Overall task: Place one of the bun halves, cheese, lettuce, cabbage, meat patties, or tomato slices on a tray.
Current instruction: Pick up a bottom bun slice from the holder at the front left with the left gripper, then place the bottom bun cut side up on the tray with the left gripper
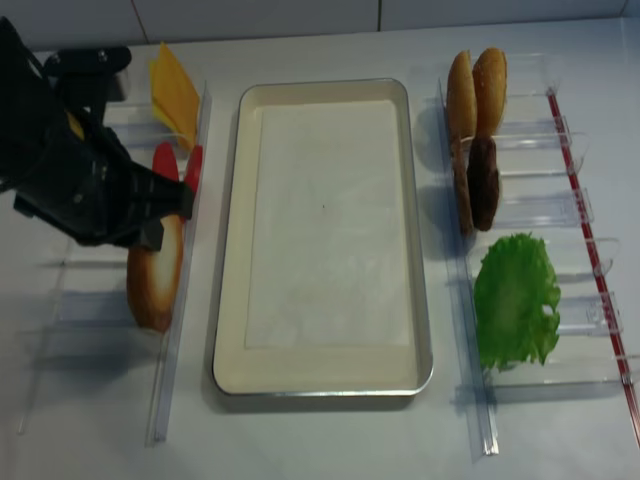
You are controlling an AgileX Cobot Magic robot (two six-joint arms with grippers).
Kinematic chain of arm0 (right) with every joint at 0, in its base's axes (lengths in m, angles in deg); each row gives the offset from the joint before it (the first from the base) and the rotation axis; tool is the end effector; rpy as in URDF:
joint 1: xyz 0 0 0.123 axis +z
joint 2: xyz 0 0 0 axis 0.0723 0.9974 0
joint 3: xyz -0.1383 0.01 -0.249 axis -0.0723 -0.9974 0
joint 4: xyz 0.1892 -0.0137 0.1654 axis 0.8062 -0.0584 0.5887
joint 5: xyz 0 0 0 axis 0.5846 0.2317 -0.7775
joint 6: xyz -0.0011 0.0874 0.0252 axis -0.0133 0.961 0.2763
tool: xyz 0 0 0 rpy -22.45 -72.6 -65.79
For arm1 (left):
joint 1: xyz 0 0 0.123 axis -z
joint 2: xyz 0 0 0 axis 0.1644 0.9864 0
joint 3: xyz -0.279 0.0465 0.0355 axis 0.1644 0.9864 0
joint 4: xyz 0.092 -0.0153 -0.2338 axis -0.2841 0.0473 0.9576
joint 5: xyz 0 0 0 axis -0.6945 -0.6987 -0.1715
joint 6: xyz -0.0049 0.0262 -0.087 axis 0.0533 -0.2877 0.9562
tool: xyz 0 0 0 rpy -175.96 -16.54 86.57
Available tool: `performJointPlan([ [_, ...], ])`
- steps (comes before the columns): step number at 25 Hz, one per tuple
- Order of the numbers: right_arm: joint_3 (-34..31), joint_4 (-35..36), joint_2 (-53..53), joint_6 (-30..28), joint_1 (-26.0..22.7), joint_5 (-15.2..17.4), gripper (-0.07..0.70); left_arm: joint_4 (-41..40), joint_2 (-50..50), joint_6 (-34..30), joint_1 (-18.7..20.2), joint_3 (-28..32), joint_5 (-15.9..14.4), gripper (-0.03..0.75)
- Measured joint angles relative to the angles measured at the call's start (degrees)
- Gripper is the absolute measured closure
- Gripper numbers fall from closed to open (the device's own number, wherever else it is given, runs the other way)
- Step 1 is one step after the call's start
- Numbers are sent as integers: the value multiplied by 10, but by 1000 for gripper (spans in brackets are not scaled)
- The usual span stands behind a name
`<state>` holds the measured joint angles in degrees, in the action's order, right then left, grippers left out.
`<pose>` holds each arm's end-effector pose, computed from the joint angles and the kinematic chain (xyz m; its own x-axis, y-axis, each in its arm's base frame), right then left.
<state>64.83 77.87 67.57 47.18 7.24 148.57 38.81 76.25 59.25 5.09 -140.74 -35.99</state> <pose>-0.0079 0.0049 0.2658 -0.5126 0.0009 -0.8587 -0.0895 0.9945 0.0545 0.2374 -0.0649 0.3030 -0.9548 0.0502 -0.2928 0.0802 0.9926 -0.0915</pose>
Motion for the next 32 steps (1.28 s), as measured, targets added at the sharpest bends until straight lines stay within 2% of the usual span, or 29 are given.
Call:
performJointPlan([
  [8, 0, 0, 0, 0, 0, 0, 230, 43, -35, -2, 0, -12, -9, 557],
  [12, 0, 0, 0, 0, 0, 0, 230, 141, -36, -45, 1, -12, 2, 558],
  [16, 0, 0, 0, 0, 0, 0, 230, 240, -36, -96, 30, -12, 69, 558],
  [20, 0, 0, 0, 0, 0, 0, 230, 280, -36, -107, 72, -9, 145, 558],
  [24, 0, 0, 0, 0, 0, 0, 230, 343, -34, -124, 93, 41, 205, 558],
  [26, 0, 0, 0, 0, 0, 0, 230, 404, -19, -171, 94, 70, 219, 558],
  [28, 0, 0, 0, 0, 0, 0, 230, 475, 2, -247, 94, 92, 226, 558],
  [32, 0, 0, 0, 0, 0, 0, 230, 620, 56, -384, 95, 101, 221, 558],
])
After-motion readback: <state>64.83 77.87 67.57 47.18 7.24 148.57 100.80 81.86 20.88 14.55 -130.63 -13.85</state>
